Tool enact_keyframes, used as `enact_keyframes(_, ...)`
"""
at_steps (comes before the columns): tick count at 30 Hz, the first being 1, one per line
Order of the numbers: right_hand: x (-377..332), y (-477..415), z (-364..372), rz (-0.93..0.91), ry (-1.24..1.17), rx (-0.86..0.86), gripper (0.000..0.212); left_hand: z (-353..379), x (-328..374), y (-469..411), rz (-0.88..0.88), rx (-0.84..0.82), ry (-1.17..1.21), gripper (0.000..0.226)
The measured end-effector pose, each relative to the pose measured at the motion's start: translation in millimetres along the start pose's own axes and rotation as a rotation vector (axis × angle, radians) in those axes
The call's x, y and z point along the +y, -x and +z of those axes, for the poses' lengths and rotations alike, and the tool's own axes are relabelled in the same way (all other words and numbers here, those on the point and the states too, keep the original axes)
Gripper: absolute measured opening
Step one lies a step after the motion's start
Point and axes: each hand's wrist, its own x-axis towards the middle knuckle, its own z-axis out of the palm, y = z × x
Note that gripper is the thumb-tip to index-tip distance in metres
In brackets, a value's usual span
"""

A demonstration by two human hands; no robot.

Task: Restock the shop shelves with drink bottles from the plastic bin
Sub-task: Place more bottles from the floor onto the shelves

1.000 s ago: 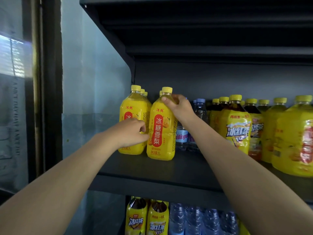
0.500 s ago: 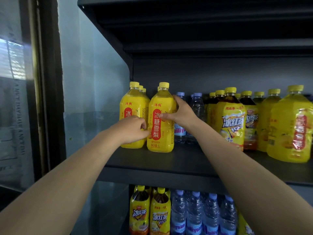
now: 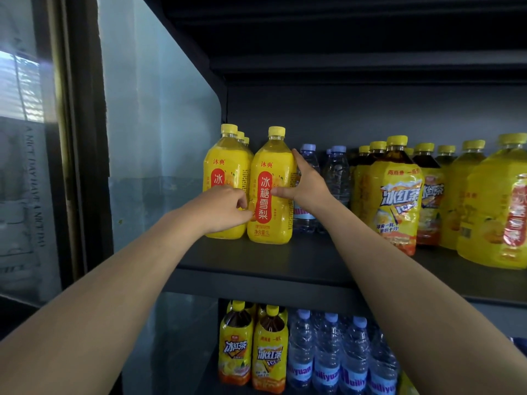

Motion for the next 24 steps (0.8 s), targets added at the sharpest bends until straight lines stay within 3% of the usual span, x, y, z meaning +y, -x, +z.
enact_keyframes(15, 4, 21, 9, 0.07, 0.039, -0.042, 0.103, 17, 2, 18, -0.094, -0.025, 0.04, 0.032)
enact_keyframes(24, 10, 69, -37, 0.061, 0.062, -0.275, 0.068, 13, 41, 50, -0.179, -0.011, -0.006, 0.029)
